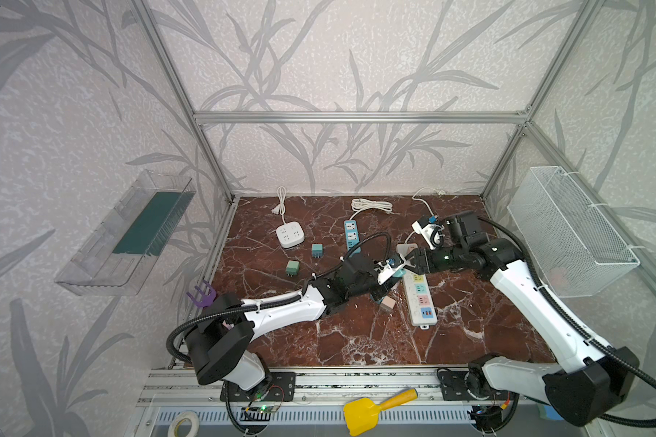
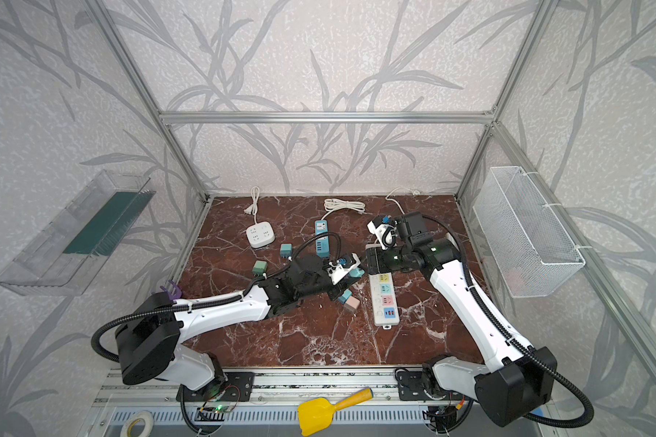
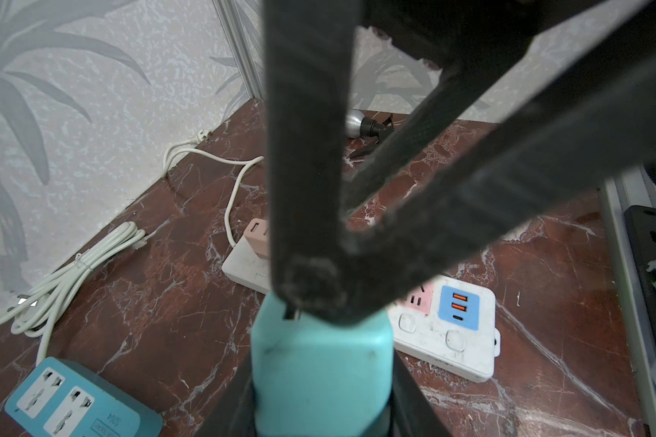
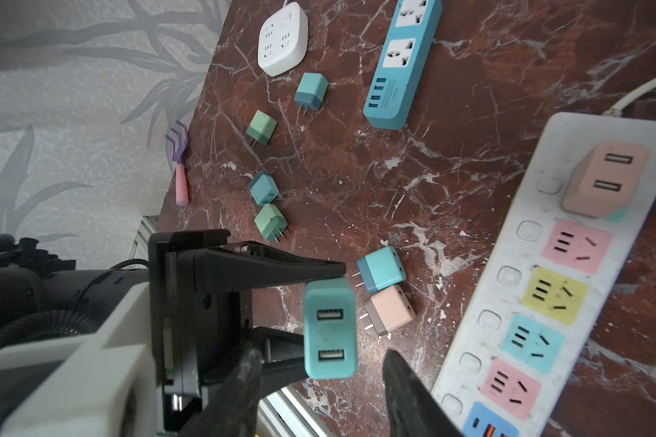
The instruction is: Insert the plug
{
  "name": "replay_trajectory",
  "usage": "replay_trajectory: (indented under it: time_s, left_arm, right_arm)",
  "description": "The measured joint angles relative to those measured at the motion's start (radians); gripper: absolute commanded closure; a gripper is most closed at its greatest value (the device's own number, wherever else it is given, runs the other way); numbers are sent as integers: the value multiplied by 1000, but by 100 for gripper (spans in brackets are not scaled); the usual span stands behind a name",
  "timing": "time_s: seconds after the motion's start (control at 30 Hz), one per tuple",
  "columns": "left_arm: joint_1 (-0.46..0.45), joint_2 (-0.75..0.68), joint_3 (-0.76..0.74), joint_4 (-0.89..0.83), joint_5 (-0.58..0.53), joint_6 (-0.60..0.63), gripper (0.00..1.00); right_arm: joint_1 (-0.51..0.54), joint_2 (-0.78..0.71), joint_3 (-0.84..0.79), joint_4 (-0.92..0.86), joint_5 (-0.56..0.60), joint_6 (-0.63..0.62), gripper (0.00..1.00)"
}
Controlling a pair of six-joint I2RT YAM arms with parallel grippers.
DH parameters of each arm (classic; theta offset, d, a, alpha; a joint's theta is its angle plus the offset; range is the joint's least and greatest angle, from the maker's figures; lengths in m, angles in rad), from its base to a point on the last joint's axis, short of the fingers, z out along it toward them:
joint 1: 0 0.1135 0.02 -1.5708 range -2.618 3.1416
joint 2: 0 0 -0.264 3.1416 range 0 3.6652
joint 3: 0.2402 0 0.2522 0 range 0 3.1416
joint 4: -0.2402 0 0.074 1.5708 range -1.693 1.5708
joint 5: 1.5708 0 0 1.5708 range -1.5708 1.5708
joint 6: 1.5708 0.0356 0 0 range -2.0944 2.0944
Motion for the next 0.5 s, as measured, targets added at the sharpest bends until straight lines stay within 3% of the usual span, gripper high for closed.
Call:
replay_trajectory:
  time_s: [0.5]
  left_arm:
    - [-2,-10,0,7,-2,28,72]
  right_arm:
    - [40,31,-65,56,11,42,51]
